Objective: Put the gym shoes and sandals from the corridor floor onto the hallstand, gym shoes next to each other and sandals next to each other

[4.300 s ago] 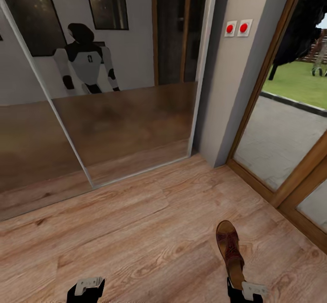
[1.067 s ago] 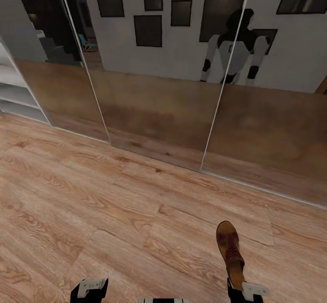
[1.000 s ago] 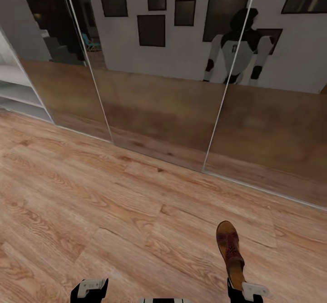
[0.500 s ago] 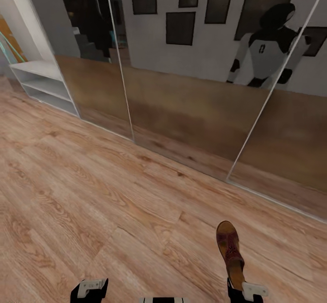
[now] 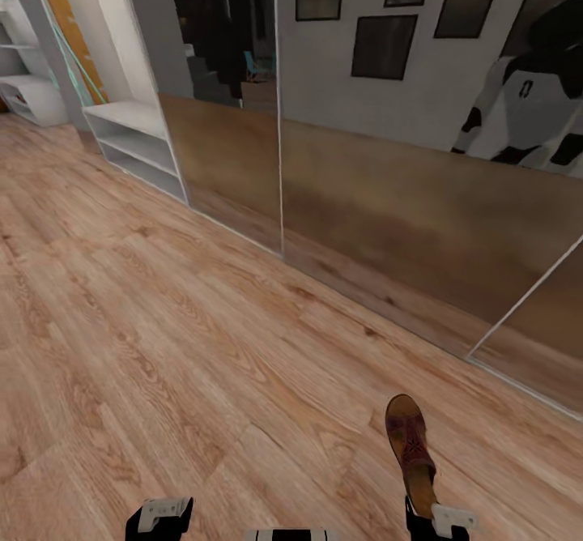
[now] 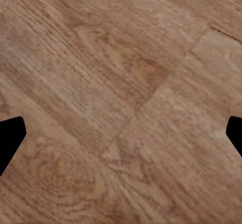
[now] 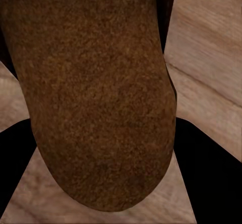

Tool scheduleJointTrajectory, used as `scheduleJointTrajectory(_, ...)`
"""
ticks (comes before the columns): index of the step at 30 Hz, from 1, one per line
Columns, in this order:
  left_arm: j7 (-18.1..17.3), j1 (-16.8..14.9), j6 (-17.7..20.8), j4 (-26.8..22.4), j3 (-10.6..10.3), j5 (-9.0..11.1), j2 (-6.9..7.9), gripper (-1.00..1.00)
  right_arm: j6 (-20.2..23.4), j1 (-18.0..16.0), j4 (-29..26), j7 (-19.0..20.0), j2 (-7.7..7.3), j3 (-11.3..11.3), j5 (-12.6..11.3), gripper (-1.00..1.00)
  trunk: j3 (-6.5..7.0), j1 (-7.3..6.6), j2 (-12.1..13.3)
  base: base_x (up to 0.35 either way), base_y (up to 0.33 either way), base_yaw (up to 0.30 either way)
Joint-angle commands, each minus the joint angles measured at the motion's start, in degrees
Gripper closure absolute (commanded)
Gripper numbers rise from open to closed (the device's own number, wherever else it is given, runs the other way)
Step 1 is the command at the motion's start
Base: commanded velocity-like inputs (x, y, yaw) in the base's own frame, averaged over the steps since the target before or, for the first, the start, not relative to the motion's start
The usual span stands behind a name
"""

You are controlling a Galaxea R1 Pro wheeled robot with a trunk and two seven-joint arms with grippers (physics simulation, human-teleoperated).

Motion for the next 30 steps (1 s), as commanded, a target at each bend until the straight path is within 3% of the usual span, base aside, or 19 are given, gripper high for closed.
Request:
scheduleJointTrajectory(1,-0.58,-0.04,-0.08,0.06,0.48,0.08,-0.01,-1.00,-0.14,-0.03,0.03,-0.40,0.00,-0.16,0.63,1.00,-0.08,0.02,-0.01,0.240,0.232,0.277)
scheduleJointTrajectory(30,-0.50,-0.04,-0.02,-0.01,0.48,-0.02,-0.09,-1.00,-0.22,-0.03,0.12,-0.38,0.09,-0.16,0.70,1.00,-0.18,0.02,-0.01,0.028,0.026,0.274)
